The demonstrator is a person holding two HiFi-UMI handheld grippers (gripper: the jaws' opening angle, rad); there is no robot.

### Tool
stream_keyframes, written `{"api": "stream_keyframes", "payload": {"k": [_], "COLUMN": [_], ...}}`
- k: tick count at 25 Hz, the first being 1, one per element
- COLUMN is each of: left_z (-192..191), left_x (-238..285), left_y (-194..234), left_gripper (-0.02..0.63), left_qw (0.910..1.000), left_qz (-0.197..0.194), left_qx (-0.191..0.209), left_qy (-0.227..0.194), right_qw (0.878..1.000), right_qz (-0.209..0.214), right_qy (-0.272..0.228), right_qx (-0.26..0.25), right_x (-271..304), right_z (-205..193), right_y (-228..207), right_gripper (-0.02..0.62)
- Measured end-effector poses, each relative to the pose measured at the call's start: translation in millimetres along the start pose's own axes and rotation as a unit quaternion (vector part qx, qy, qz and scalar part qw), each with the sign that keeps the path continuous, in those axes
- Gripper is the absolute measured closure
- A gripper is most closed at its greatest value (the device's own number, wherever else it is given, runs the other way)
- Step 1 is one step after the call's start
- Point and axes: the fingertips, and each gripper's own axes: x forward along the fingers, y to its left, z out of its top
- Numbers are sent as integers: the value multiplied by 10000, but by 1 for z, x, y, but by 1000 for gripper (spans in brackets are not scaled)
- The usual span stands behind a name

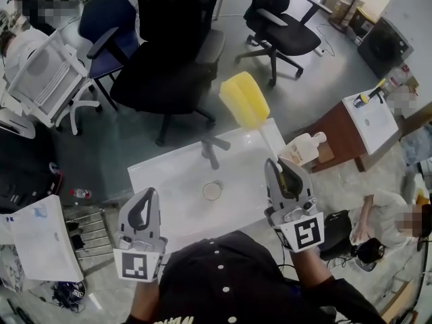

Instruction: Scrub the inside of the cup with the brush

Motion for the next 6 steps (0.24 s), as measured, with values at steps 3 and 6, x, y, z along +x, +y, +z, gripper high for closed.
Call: {"api": "stream_keyframes", "payload": {"k": [3, 6], "left_z": [1, 2], "left_x": [1, 1], "left_y": [1, 0], "left_gripper": [580, 580], "left_qw": [10000, 10000], "left_qz": [2, -4], "left_qx": [-28, -29], "left_qy": [-10, -35], "right_qw": [10000, 10000], "right_qz": [-10, 20], "right_qy": [73, 36], "right_qx": [-54, -88], "right_x": [0, 1], "right_z": [-2, 1], "right_y": [0, 1], "right_gripper": [548, 548]}}
